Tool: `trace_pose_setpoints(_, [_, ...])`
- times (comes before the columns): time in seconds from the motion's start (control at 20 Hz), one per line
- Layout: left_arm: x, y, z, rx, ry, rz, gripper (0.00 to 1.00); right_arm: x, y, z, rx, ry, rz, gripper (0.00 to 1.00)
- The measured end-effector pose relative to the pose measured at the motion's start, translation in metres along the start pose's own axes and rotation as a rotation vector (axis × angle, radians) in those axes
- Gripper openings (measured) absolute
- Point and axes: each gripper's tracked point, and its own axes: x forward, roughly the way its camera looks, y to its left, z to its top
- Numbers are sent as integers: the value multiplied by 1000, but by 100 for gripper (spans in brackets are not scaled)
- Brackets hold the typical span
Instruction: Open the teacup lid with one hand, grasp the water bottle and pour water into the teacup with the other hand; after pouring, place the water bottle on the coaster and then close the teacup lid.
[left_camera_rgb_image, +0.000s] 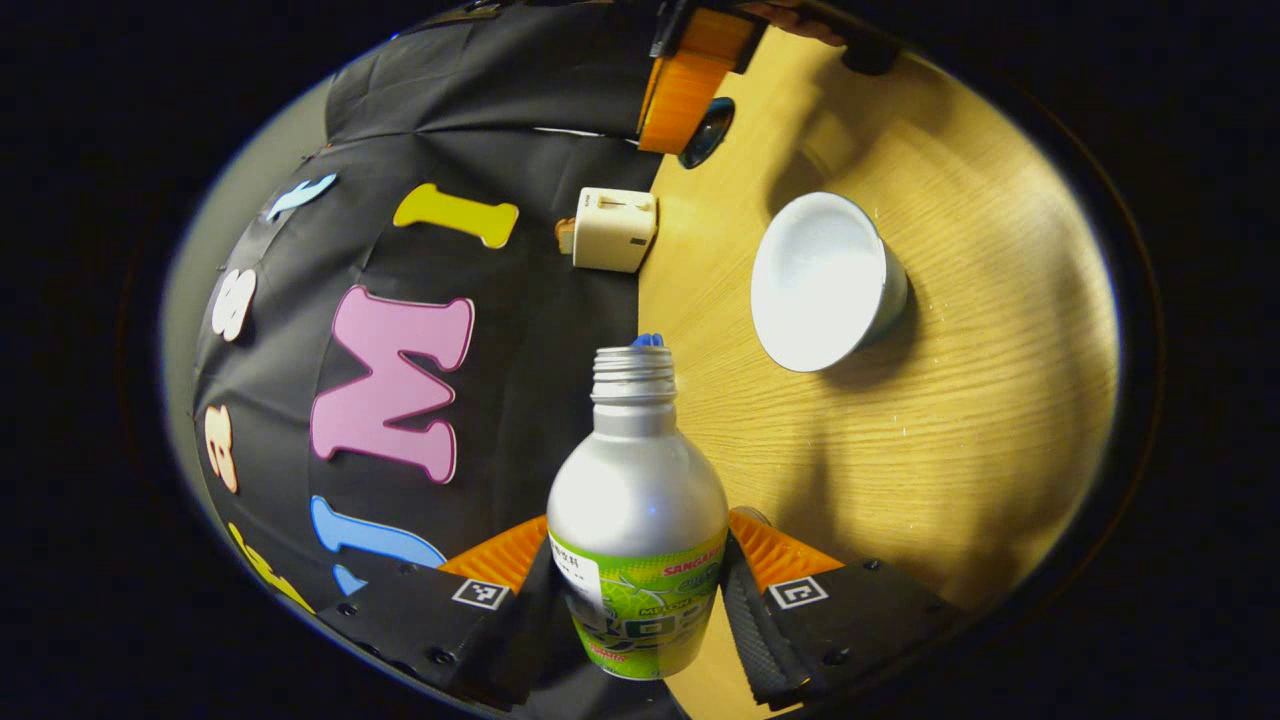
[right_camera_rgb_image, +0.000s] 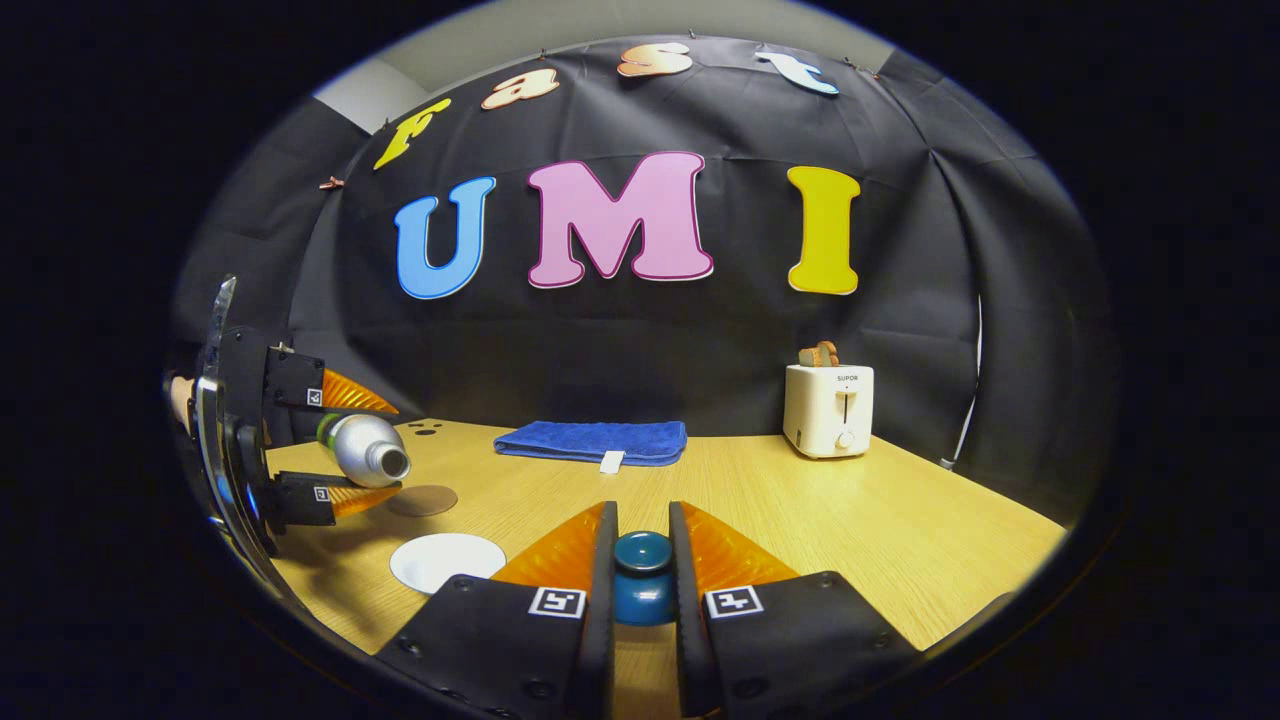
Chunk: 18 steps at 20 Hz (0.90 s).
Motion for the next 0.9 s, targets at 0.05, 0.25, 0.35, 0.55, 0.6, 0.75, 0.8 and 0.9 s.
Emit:
trace_pose_setpoints(0.05, [0, -1, 1, 24, -1, -6, 79, 0, 0, 0, 0, 0, 0, 29])
trace_pose_setpoints(0.25, [0, -1, 9, 100, -13, -15, 79, 0, 0, 0, 0, 0, 0, 29])
trace_pose_setpoints(0.35, [-2, -2, 9, 148, -9, -24, 79, 0, 0, 0, 0, 0, 0, 29])
trace_pose_setpoints(0.55, [-4, 1, 6, 222, 6, -46, 79, 0, 0, -1, 0, 0, 2, 29])
trace_pose_setpoints(0.6, [-4, 2, 7, 243, 6, -44, 79, 0, 0, 0, 0, 0, 2, 29])
trace_pose_setpoints(0.75, [-6, 3, 5, 291, 17, -55, 79, -1, 0, -1, 0, -1, 3, 29])
trace_pose_setpoints(0.8, [-7, 3, 7, 302, 20, -59, 79, 0, 0, 0, 0, -1, 3, 29])
trace_pose_setpoints(0.9, [-10, 4, 11, 321, 24, -64, 79, 0, 0, 0, 0, -1, 4, 29])
